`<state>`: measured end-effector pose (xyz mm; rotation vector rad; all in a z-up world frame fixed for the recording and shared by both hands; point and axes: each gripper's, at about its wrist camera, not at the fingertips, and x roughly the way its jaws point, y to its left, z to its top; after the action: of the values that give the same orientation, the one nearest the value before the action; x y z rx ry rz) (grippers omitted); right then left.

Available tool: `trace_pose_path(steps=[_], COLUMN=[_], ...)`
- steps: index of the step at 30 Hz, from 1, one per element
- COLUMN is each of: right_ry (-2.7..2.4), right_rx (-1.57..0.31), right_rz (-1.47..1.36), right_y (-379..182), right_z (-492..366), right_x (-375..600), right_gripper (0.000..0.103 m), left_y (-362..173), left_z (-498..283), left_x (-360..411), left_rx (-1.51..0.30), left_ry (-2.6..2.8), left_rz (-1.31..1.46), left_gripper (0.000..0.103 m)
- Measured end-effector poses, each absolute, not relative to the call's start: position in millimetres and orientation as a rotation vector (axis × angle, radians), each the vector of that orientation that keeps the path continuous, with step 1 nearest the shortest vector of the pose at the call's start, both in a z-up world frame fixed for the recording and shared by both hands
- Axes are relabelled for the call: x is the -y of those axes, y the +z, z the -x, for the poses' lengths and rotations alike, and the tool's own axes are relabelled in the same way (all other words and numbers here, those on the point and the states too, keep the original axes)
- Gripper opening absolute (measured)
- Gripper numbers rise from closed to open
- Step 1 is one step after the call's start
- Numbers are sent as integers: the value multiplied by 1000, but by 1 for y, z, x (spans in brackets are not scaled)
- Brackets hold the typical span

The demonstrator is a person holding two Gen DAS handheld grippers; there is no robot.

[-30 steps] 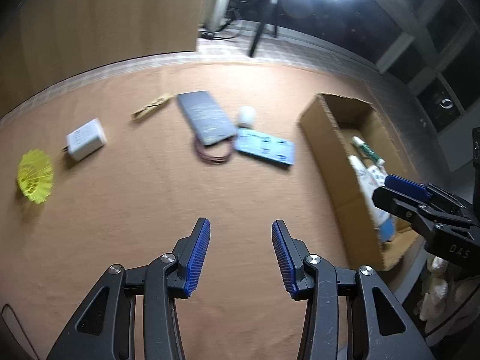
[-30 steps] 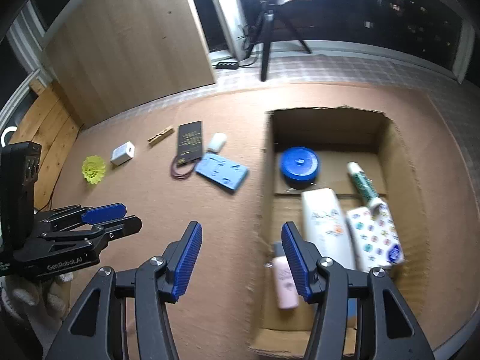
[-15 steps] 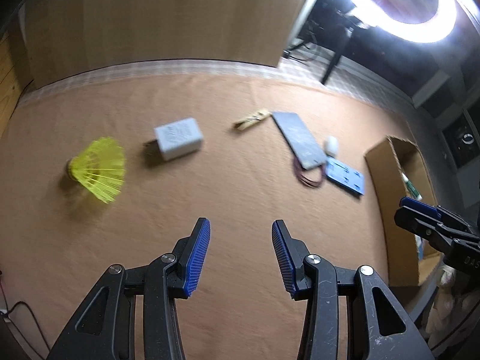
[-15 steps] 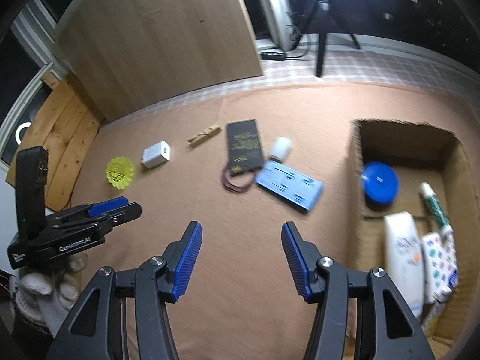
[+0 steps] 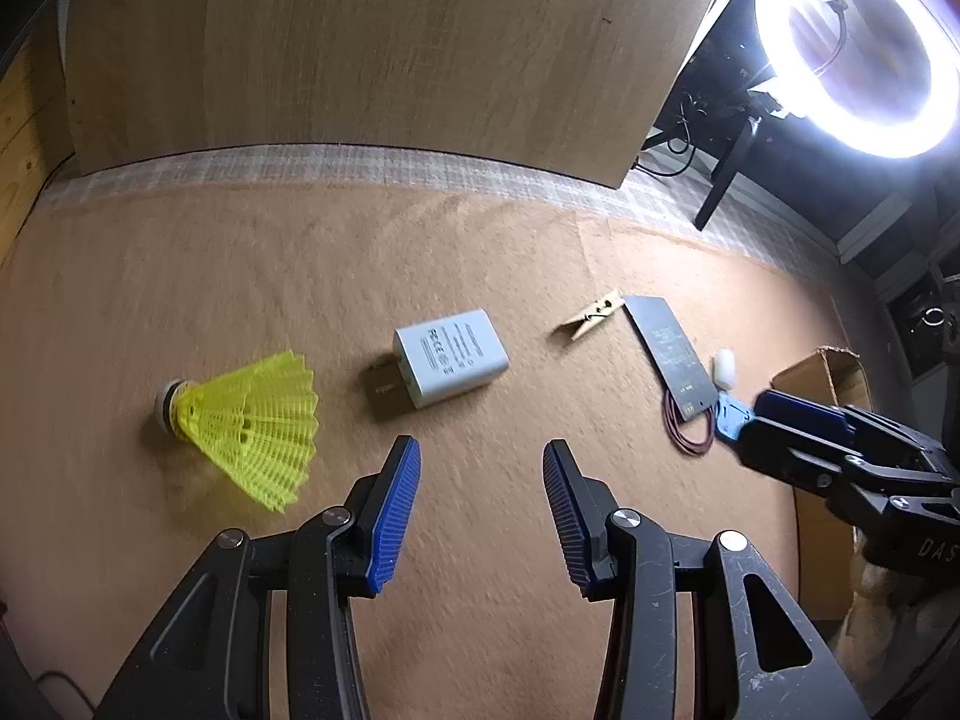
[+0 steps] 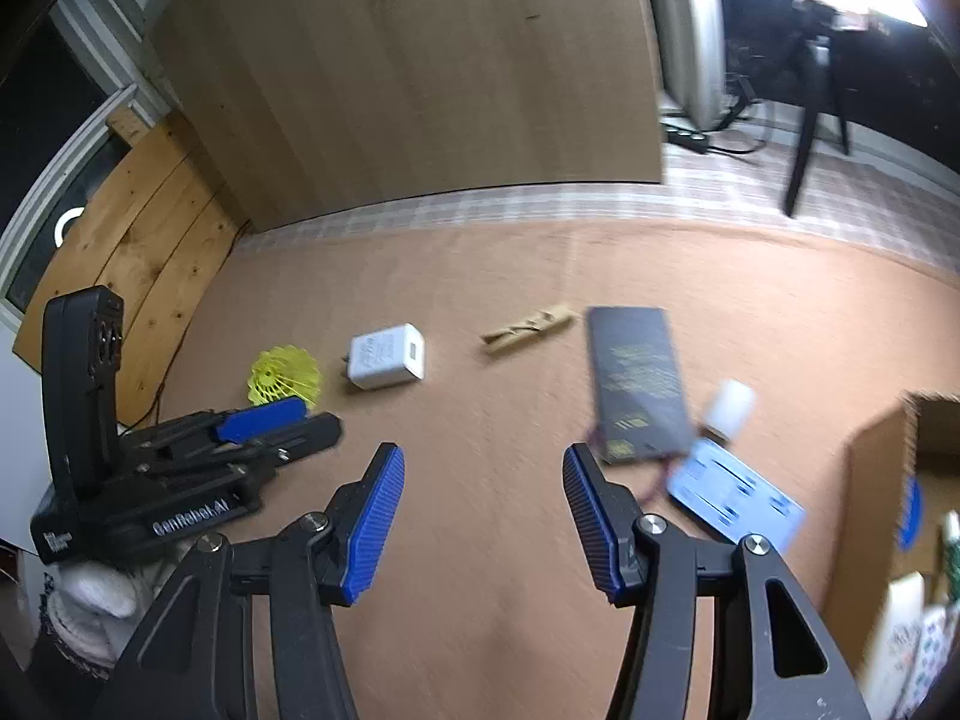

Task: Organize objects
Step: 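Close the right tool on the white charger beside the left tool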

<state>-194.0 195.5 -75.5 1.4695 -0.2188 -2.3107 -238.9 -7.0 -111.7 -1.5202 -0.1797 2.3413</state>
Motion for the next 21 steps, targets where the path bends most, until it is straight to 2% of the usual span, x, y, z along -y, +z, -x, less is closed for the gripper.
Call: trace_pose_path(steps=[8, 13, 21], right_ry=[-2216, -2159, -2084], right_rx=[259, 286, 330], right_rz=[-1502, -1538, -1585], right_y=[-95, -111, -136], right_z=[231, 255, 283], right_x=[-161, -144, -123], right_gripper=[51, 46, 44], left_y=[-130, -138, -141], left_z=[261, 268, 280], left_x=[10, 11, 18], left_rx=[194, 209, 235], left_ry=[2302, 2292, 2303], left_rz=[1544, 1557, 1554], left_gripper=[46, 46, 46])
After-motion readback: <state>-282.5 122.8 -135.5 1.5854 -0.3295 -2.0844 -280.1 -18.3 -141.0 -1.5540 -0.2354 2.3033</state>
